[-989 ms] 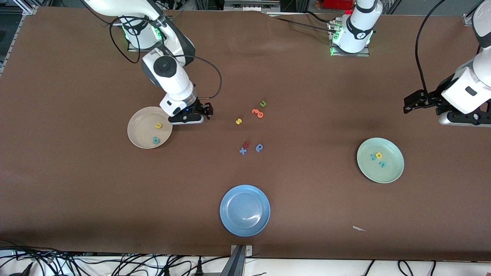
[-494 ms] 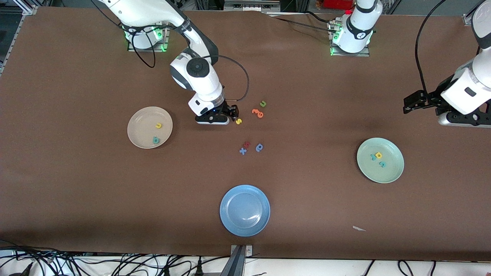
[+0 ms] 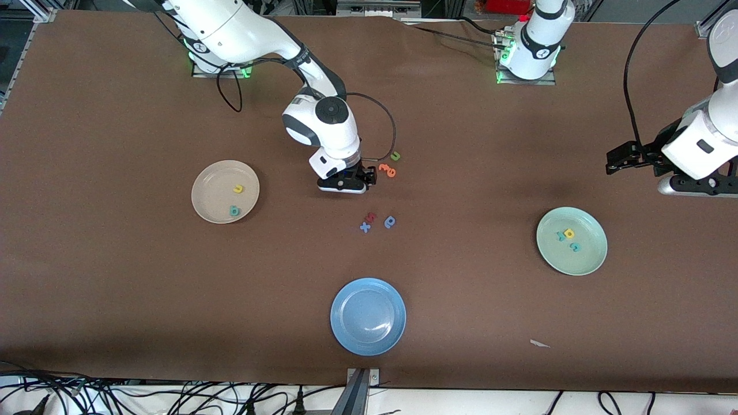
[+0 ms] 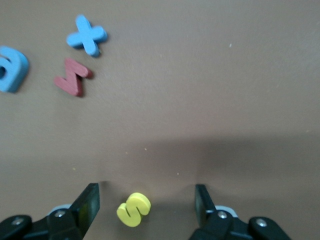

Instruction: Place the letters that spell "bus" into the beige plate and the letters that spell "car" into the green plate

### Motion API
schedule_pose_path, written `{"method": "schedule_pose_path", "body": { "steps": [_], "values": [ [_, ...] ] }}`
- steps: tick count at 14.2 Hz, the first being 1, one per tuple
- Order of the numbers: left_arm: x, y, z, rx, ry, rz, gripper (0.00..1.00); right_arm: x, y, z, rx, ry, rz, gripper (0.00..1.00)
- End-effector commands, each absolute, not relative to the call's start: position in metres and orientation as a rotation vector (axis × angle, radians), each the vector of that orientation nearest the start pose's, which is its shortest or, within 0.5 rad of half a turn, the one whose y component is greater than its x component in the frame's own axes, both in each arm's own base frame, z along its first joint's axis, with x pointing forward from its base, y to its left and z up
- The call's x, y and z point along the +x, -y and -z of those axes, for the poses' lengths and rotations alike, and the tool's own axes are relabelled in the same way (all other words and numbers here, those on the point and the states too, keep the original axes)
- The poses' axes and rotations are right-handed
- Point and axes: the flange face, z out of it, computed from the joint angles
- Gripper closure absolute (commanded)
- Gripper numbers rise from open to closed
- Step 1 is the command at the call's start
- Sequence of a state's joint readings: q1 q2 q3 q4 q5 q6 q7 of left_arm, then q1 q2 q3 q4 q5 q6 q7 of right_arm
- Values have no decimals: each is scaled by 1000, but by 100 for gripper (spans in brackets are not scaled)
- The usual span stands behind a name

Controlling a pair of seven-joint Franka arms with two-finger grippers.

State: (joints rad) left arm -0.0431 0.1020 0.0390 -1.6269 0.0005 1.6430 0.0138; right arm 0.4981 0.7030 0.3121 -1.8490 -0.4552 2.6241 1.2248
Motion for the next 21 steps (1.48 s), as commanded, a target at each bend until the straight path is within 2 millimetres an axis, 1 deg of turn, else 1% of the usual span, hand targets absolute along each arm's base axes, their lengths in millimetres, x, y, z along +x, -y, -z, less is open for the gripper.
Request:
{"method": "schedule_pose_path", "body": {
  "steps": [1, 4, 7, 9, 12, 16, 18, 19, 20, 21],
  "values": [
    [587, -6, -552, -3166, -22, -145, 0, 444, -478, -154, -3066, -200, 175, 15],
    [587, -6, -552, -3165, -20, -145, 0, 435, -483, -150, -3071, -217, 171, 15],
    [587, -6, -552, -3165, -15, -145, 0, 432, -484, -149, -3075, -209, 170, 16],
    [587, -6, -552, -3165, -13, -145, 0, 431, -482, -147, -3081, -198, 174, 27],
    [587, -7, -551, -3164, -10, -149, 0, 429, -481, -147, -3086, -190, 175, 57],
    [587, -6, -551, -3165, -13, -147, 0, 428, -482, -148, -3086, -187, 175, 81],
    [587, -6, -550, -3164, -13, -152, 0, 428, -481, -148, -3089, -189, 175, 95],
    [587, -7, -550, -3164, -10, -152, 0, 428, -479, -148, -3099, -185, 175, 100],
    [587, -7, -550, -3164, -8, -152, 0, 429, -478, -155, -3110, -177, 182, 100],
    [587, -6, -549, -3164, -10, -154, 0, 434, -472, -168, -3126, -158, 203, 100]
  ]
}}
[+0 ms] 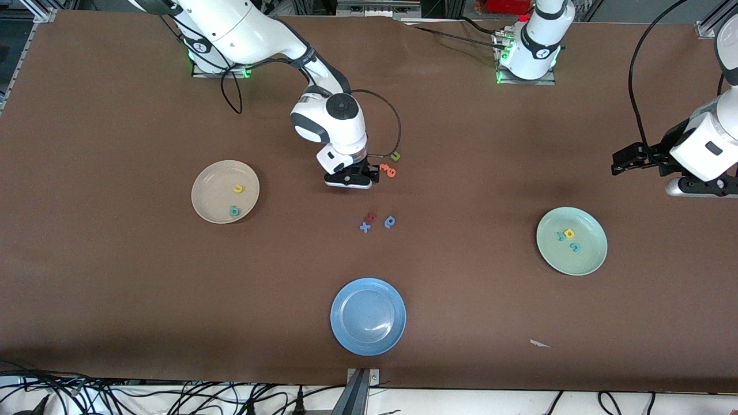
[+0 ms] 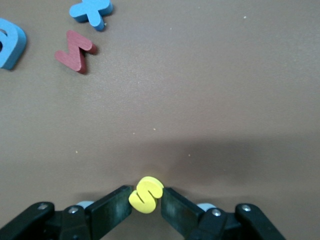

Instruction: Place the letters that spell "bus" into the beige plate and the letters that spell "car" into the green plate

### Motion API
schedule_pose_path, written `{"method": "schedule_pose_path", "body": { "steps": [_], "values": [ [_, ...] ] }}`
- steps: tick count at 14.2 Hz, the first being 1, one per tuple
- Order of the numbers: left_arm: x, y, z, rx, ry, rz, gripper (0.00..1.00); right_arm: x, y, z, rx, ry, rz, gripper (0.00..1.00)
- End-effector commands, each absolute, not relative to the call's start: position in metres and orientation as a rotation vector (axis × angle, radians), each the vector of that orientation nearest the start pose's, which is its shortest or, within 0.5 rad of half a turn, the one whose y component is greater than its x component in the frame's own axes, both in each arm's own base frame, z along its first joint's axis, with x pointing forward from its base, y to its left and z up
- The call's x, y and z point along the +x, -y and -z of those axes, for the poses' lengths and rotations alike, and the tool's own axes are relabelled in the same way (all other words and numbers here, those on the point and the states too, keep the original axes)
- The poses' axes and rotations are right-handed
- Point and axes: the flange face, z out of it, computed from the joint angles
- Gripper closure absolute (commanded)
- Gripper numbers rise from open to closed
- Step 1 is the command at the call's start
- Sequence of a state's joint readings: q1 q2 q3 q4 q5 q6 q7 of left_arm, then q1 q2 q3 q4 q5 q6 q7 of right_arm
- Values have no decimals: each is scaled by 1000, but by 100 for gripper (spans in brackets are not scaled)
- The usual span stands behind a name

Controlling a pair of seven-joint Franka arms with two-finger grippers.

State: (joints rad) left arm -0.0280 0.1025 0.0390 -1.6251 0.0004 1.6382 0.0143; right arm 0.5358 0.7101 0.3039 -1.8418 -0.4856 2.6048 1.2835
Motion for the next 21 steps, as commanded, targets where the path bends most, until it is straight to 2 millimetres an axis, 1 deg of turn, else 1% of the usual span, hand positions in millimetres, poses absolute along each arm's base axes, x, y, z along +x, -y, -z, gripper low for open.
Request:
{"method": "schedule_pose_path", "body": {
  "steps": [1, 4, 6, 7, 8, 9, 10, 11, 12, 13, 16, 18, 20, 21],
  "values": [
    [587, -6, -549, -3164, -10, -154, 0, 439, -460, -182, -3145, -140, 221, 100],
    [587, -6, -549, -3164, -10, -154, 0, 456, -402, -210, -3185, -48, 238, 100],
    [587, -7, -549, -3164, -8, -154, 0, 461, -367, -223, -3199, 30, 231, 100],
    [587, -6, -549, -3164, -13, -154, 0, 460, -359, -224, -3206, 54, 227, 100],
    [587, -6, -549, -3164, -10, -154, 0, 461, -358, -226, -3206, 56, 230, 100],
    [587, -7, -549, -3164, -8, -154, 0, 460, -360, -226, -3200, 59, 232, 100],
    [587, -7, -549, -3164, -10, -154, 0, 459, -364, -227, -3191, 54, 226, 80],
    [587, -7, -549, -3164, -8, -154, 0, 457, -373, -230, -3169, 16, 212, 34],
    [587, -6, -549, -3164, -10, -154, 0, 457, -379, -232, -3154, -5, 199, 24],
    [587, -7, -548, -3164, -8, -157, 0, 453, -390, -233, -3142, -10, 194, 3],
    [587, -6, -548, -3164, -10, -157, 0, 447, -416, -215, -3132, -4, 155, 2],
    [587, -7, -548, -3164, -8, -157, 0, 443, -430, -204, -3128, 37, 145, 12],
    [587, -7, -548, -3164, -8, -157, 0, 444, -443, -200, -3116, 47, 143, 12],
    [587, -7, -547, -3164, -8, -159, 0, 444, -445, -201, -3116, 59, 150, 11]
  ]
}}
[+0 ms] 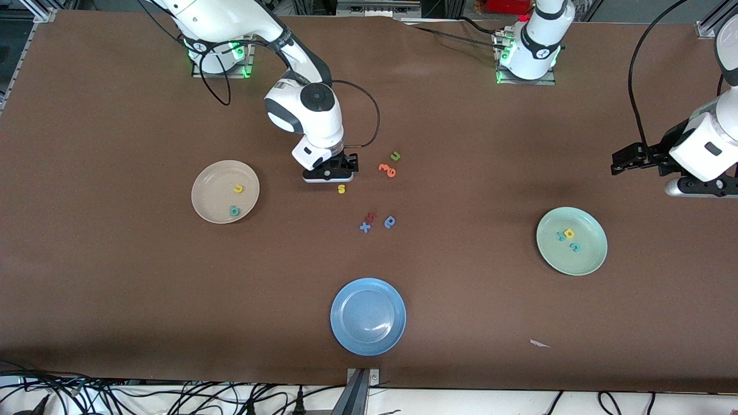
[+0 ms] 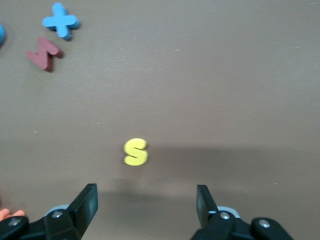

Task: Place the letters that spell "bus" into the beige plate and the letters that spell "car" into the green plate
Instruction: 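Lower the right gripper over the yellow s and close on it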

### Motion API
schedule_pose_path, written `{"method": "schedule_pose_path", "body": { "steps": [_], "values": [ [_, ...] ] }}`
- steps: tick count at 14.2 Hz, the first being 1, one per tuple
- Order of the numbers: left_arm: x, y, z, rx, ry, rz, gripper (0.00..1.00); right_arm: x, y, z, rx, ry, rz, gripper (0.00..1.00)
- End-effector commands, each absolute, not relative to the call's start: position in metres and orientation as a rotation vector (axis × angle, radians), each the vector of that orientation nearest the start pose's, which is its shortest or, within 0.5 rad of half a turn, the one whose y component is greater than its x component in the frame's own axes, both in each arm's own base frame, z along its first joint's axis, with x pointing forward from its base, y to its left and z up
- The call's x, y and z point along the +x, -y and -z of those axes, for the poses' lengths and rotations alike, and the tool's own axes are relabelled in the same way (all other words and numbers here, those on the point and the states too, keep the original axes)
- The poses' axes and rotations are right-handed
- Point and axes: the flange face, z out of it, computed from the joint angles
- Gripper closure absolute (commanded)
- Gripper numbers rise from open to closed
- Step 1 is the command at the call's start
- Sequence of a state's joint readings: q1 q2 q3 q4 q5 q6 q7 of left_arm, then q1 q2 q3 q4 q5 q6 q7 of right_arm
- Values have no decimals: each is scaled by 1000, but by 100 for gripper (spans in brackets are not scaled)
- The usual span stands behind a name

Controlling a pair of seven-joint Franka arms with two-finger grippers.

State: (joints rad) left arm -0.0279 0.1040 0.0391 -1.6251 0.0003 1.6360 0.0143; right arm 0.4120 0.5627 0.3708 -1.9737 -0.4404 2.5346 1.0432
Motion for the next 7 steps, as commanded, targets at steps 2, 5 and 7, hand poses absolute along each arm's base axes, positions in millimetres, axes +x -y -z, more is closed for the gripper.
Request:
{"method": "schedule_pose_path", "body": {
  "steps": [2, 5, 7],
  "values": [
    [588, -6, -545, -3164, -10, -166, 0, 446, -441, -198, -3143, 144, 197, 0],
    [588, -6, -545, -3164, -10, -167, 0, 449, -440, -199, -3141, 114, 198, 0],
    [588, -7, -545, -3163, -8, -167, 0, 447, -440, -192, -3151, 211, 207, 0]
  ]
}}
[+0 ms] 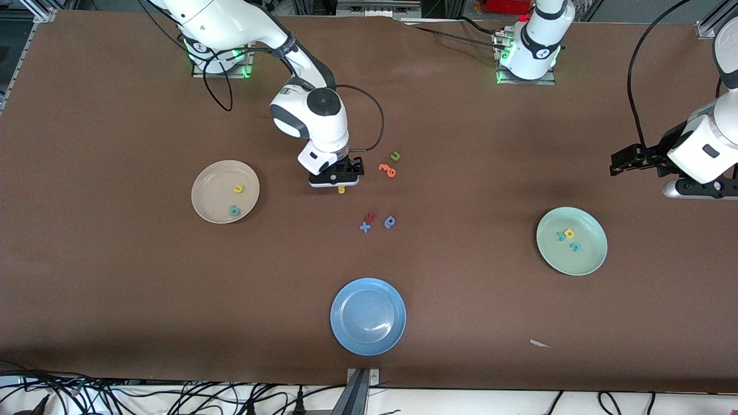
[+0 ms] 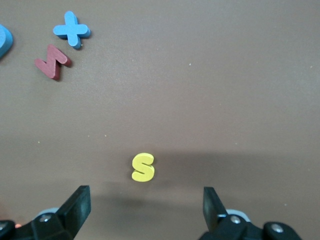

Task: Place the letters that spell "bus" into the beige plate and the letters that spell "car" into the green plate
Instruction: 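Lower the right gripper over the yellow s and close on it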

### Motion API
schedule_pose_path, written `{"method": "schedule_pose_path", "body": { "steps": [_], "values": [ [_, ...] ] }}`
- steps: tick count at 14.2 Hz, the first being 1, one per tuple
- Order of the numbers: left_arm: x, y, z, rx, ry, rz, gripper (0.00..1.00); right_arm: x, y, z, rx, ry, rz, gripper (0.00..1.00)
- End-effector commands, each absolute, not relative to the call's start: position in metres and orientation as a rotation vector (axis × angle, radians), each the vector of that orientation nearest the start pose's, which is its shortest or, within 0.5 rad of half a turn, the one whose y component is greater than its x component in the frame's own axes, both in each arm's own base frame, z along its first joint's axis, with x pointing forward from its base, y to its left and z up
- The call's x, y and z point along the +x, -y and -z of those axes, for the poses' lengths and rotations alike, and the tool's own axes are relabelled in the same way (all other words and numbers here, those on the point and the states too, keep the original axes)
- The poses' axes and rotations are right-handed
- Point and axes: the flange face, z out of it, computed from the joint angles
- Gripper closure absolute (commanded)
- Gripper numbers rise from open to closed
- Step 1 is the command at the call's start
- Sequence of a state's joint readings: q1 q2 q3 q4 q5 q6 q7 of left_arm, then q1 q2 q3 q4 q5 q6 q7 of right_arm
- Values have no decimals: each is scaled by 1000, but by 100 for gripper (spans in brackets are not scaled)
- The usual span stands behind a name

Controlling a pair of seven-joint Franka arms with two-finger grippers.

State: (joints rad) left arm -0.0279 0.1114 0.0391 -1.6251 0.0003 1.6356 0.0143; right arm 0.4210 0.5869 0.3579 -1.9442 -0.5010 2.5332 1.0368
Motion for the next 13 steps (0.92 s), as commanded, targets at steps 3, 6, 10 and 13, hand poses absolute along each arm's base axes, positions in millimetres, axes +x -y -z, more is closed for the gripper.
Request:
{"method": "schedule_pose_path", "body": {
  "steps": [3, 6, 10, 13],
  "values": [
    [588, -7, -545, -3163, -8, -167, 0, 448, -442, -173, -3165, 334, 246, 1],
    [588, -6, -545, -3164, -10, -167, 0, 447, -443, -169, -3154, 352, 252, 4],
    [588, -6, -544, -3163, -10, -169, 0, 446, -446, -166, -3137, 350, 252, 25],
    [588, -7, -544, -3163, -8, -169, 0, 452, -449, -173, -3125, 337, 272, 43]
  ]
}}
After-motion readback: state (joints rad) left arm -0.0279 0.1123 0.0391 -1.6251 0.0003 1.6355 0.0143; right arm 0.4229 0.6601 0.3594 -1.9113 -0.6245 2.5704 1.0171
